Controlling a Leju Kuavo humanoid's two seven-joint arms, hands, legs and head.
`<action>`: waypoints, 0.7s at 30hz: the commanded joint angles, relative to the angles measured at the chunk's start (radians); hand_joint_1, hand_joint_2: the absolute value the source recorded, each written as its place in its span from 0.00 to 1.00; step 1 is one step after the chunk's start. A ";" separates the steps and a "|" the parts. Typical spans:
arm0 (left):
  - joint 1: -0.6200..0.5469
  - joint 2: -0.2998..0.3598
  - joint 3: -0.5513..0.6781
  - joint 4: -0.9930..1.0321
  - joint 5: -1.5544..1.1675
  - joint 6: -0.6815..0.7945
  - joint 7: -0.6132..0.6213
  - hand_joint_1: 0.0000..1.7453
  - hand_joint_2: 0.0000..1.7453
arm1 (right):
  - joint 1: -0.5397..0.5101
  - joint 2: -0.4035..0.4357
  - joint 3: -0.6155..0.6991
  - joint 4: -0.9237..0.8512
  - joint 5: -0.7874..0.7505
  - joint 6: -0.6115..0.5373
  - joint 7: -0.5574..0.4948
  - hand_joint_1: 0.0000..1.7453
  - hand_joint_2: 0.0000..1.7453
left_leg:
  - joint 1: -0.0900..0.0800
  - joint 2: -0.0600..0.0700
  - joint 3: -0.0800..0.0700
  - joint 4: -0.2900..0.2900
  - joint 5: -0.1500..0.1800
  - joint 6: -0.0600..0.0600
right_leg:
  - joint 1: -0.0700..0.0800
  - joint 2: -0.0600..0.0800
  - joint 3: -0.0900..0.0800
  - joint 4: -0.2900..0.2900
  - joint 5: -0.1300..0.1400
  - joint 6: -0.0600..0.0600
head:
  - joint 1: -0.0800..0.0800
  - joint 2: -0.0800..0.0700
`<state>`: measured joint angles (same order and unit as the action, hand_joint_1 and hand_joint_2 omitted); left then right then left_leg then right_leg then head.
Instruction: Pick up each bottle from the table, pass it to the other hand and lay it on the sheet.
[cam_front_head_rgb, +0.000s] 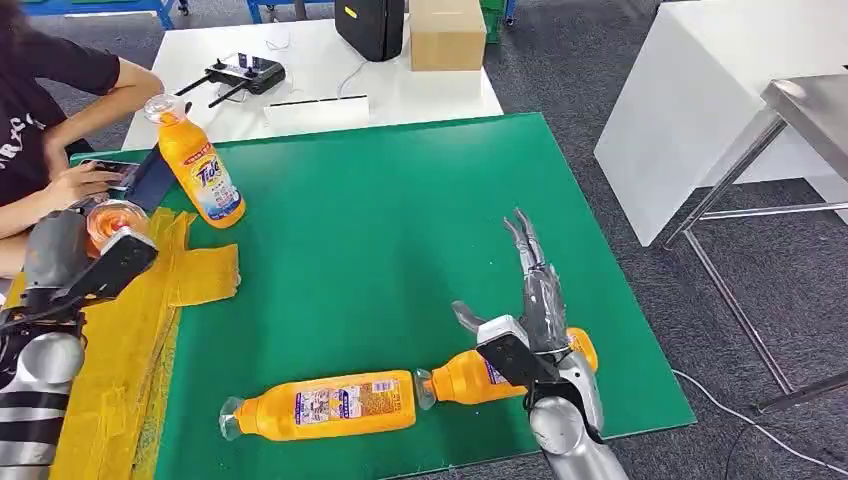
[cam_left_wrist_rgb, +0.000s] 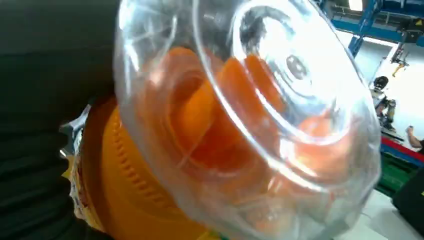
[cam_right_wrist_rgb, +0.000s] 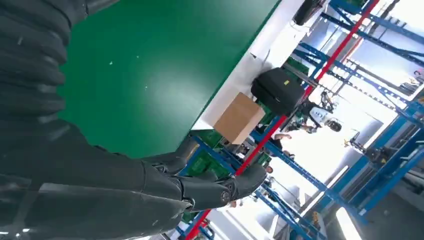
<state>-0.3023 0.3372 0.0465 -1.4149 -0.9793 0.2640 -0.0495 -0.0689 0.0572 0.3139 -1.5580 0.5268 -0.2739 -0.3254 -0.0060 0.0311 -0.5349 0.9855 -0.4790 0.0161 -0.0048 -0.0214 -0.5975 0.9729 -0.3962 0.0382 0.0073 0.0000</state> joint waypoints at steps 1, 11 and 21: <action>-0.045 0.127 -0.037 0.137 -0.239 -0.136 0.069 1.00 1.00 | 0.045 -0.030 -0.064 -0.034 0.003 0.046 -0.008 0.00 1.00 | 0.002 -0.002 0.002 0.000 -0.001 -0.002 | 0.001 0.001 0.002 0.000 -0.001 -0.001 | 0.000 0.000; -0.069 0.094 -0.083 0.244 -0.318 -0.122 0.108 1.00 1.00 | 0.036 -0.021 -0.058 -0.022 0.012 0.058 -0.009 0.00 1.00 | 0.001 -0.003 0.001 0.000 0.000 -0.001 | 0.001 -0.001 0.001 -0.001 -0.001 0.000 | 0.000 0.000; -0.090 0.065 -0.135 0.322 -0.353 -0.142 0.099 1.00 1.00 | 0.023 -0.021 -0.043 -0.005 0.022 0.064 -0.003 0.00 1.00 | 0.002 -0.005 0.003 0.000 -0.001 -0.002 | 0.001 -0.001 0.004 -0.001 -0.002 -0.001 | 0.000 0.000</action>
<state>-0.3194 0.4425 -0.0080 -1.2405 -1.2936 0.1396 0.0565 -0.0183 0.0435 0.2754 -1.5911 0.5428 -0.2209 -0.3346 -0.0057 0.0313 -0.5348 0.9855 -0.4791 0.0160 -0.0042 -0.0212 -0.5982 0.9729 -0.3964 0.0381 0.0069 0.0000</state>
